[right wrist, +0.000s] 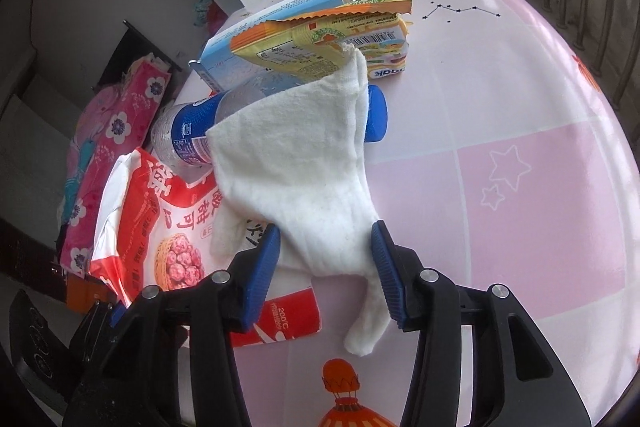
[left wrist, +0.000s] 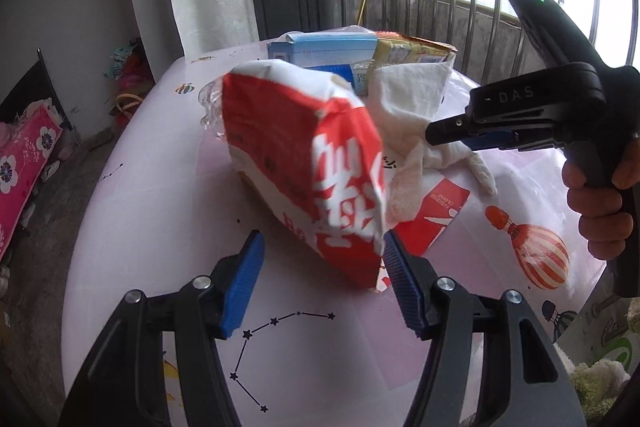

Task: Collect trash
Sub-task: 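Grasp the white cloth glove with the right tool while the left tool grasps the red-and-white bag, then lift the white glove and red-and-white bag up off the table with both tools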

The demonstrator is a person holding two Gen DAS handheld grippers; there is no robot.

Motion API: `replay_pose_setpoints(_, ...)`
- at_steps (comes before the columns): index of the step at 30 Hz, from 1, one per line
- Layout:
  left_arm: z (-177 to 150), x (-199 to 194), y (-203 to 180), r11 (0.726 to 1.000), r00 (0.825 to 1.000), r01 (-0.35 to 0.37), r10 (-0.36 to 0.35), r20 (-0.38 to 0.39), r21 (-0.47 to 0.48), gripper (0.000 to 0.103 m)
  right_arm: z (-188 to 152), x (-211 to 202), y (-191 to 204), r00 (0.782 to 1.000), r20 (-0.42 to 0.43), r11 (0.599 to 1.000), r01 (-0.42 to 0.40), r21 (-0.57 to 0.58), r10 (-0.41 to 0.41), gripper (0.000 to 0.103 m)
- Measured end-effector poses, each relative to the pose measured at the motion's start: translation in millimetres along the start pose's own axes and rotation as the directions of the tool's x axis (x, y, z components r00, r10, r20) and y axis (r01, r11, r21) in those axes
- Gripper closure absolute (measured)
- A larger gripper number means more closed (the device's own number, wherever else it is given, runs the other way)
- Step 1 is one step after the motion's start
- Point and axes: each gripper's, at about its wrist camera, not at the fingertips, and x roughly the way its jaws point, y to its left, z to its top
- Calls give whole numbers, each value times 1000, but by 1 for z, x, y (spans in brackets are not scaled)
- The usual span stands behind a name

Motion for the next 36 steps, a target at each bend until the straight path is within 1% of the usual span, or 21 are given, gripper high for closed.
replay_pose_setpoints(1, 0, 0, 3, 1000, 1000, 3, -3, 0, -17, 47, -1, 0, 0, 1000, -4, 1000, 7, -1, -7, 65)
replay_pose_setpoints(2, 0, 0, 6, 1000, 1000, 5, -5, -2, -31, 49, -1, -1, -1, 1000, -8, 1000, 15, -3, -15, 71)
replay_pose_setpoints(4, 0, -1, 10, 999, 1000, 6, -6, -4, -52, 59, -2, -2, -2, 1000, -17, 1000, 19, 2, -19, 78)
replay_pose_setpoints(6, -1, -2, 13, 998, 1000, 9, -9, -4, -67, 66, -4, -5, -5, 1000, -25, 1000, 19, 12, -18, 89)
replay_pose_setpoints(9, -2, -4, 16, 997, 1000, 11, -12, -5, -81, 79, -8, -10, -7, 1000, -27, 1000, 15, 18, -15, 96)
replay_pose_setpoints(16, -2, -16, 19, 996, 999, -7, 10, 30, -93, 87, -18, -31, -8, 1000, -11, 1000, 13, 5, -13, 98)
replay_pose_setpoints(18, -1, -22, 22, 996, 999, -15, 20, 47, -93, 89, -17, -29, -6, 1000, -8, 1000, 7, 7, -7, 98)
replay_pose_setpoints(21, -2, -32, 23, 995, 997, -26, 33, 71, -94, 90, -20, -36, -8, 1000, -8, 1000, -11, 14, 11, 98)
replay_pose_setpoints(25, -5, -40, 23, 995, 995, -19, 28, 91, -97, 90, -22, -41, -9, 1000, -8, 999, -29, 18, 29, 99)
replay_pose_setpoints(28, -8, -42, 25, 995, 995, -19, 28, 91, -100, 90, -23, -44, -7, 999, -11, 999, -35, 14, 36, 99)
replay_pose_setpoints(33, -7, -35, 30, 992, 998, -20, 26, 49, -126, 90, -27, -39, -2, 998, -40, 999, -39, 5, 40, 99)
replay_pose_setpoints(36, -7, -42, 31, 991, 997, -27, 36, 68, -134, 91, -29, -41, 2, 998, -43, 999, -51, 0, 51, 99)
